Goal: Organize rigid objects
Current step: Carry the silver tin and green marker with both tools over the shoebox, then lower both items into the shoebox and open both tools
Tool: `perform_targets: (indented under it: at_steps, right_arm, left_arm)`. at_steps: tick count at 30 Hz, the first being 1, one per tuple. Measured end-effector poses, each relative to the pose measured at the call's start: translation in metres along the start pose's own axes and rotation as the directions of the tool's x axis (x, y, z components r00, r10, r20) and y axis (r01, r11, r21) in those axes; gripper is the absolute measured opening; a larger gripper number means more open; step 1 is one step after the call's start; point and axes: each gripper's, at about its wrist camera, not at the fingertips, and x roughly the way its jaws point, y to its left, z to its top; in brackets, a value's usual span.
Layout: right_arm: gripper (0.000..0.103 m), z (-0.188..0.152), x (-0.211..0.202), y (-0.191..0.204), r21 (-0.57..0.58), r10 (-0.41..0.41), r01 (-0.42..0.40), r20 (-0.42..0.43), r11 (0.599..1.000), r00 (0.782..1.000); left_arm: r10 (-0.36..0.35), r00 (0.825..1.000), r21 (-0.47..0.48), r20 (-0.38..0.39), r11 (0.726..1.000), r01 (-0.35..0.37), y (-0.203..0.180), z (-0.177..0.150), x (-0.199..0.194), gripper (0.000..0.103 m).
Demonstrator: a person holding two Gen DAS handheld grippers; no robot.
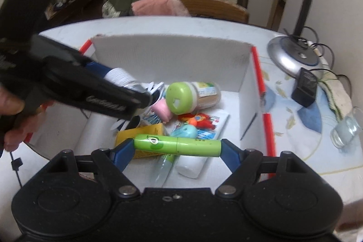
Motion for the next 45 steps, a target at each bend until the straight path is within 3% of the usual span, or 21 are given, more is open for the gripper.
perform_targets:
  at_steps: [9,15,33,45]
  right_arm:
    - [0.08,-0.003,0.02,0.001,0.001,0.017,-0.017,-0.094,1.0,0.995]
    - [0.081,-0.005,0.026,0.0,0.026,0.028,-0.025,-0.111,0.999,0.993]
    - [0.084,-0.005,0.02,-0.002,0.067,0.036,-0.029,-0.109,0.997,0.993]
    - [0.089,-0.005,-0.001,0.003,0.071,0.024,-0.02,-0.061,0.997,0.998]
  left_arm:
    - [0.026,1.0,-0.049,-0.018,0.998,-0.026,0.01,0.013,0.019,0.068]
    - [0.044,0.999,-0.068,-0.025,0.997,-0.046,0.014,0.016,0.029,0.069]
    - [0.036,0.997,-0.056,-0.066,0.998,-0.04,0.017,0.003,0.024,0.071]
    - [-0.012,1.0,-0.036,0.011,0.999,0.012,0.014,-0.012,-0.014,0.071]
